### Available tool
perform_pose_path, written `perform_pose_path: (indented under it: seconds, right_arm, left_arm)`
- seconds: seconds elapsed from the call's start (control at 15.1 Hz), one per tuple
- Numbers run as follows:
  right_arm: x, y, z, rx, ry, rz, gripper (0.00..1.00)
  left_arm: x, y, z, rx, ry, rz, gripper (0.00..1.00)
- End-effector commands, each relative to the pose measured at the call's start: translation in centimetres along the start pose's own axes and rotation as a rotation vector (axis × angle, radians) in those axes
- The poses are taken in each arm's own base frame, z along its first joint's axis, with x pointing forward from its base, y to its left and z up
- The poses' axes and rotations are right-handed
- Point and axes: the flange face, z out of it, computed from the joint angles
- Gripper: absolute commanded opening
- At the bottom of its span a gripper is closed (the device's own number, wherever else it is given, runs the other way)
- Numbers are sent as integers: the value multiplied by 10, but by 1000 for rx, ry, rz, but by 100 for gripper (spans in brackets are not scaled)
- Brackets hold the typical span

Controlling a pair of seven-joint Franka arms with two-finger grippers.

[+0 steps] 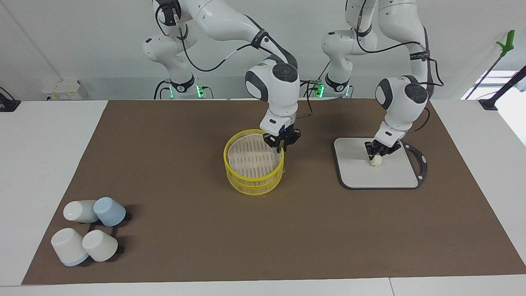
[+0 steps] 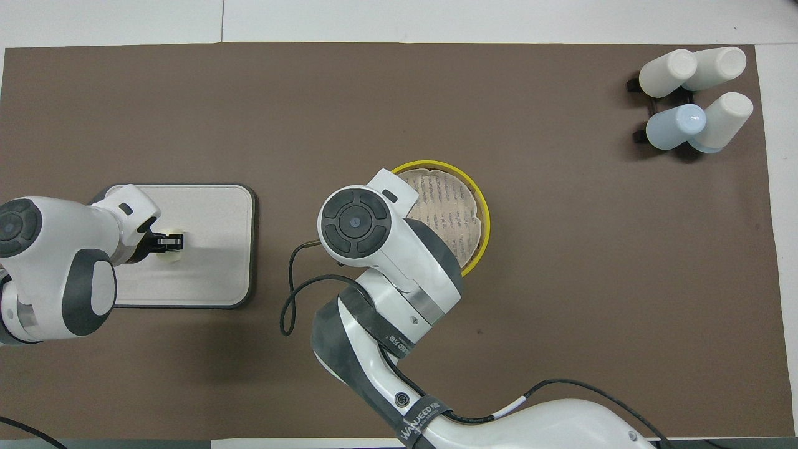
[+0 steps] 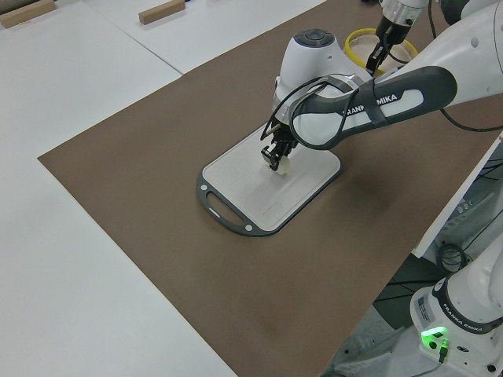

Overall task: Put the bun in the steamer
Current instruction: 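Lift the lid with the right gripper while the left gripper grasps the bun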

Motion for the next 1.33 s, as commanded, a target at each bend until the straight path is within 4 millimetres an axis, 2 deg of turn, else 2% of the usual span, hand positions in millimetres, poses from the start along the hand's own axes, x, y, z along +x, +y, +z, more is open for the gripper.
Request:
perform_pose_path:
  seconds: [0.0,0.13,0.2,0.27,0.4,0.46,0.53,0.6,0.73,0.86,0.93,0.99,1.06,1.19,1.26]
  right_arm:
    - [-5,7,-7,0,-11,29,0]
    - [7,22,-18,-16,-28,41,0]
    - [19,36,-32,-23,-38,64,0]
    - [30,50,-49,-28,-49,73,0]
    - [41,86,-84,-46,-79,83,0]
    - [42,116,-105,-56,-107,78,0]
    - [44,158,-122,-70,-159,55,0]
    - [44,189,-130,-76,-202,16,0]
    - [46,257,-138,-84,-278,-57,0]
    - [49,328,-138,-55,-328,-104,0]
    - [49,352,-134,-40,-338,-130,0]
    - [47,370,-131,-29,-341,-145,0]
    - [47,374,-129,-24,-339,-160,0]
    - [45,373,-126,-26,-343,-162,0]
    - [44,373,-127,-26,-340,-162,0]
  left_arm:
    - [28,3,-51,-39,-56,-33,31]
    - [41,7,-92,-69,-80,-60,31]
    - [47,11,-113,-71,-87,-83,31]
    - [54,31,-133,-69,-79,-107,31]
    - [68,84,-151,-56,-63,-213,31]
    - [66,115,-154,-53,-58,-237,31]
    - [62,148,-156,-51,-52,-253,31]
    - [55,188,-159,-53,-40,-270,31]
    - [43,253,-158,-74,-2,-318,31]
    - [25,324,-141,-94,22,-332,31]
    - [22,353,-127,-100,26,-330,31]
    - [17,375,-120,-116,46,-336,31]
    - [10,388,-114,-133,60,-333,31]
    - [-12,422,-90,-138,62,-289,31]
    - [-17,439,-69,-123,51,-279,31]
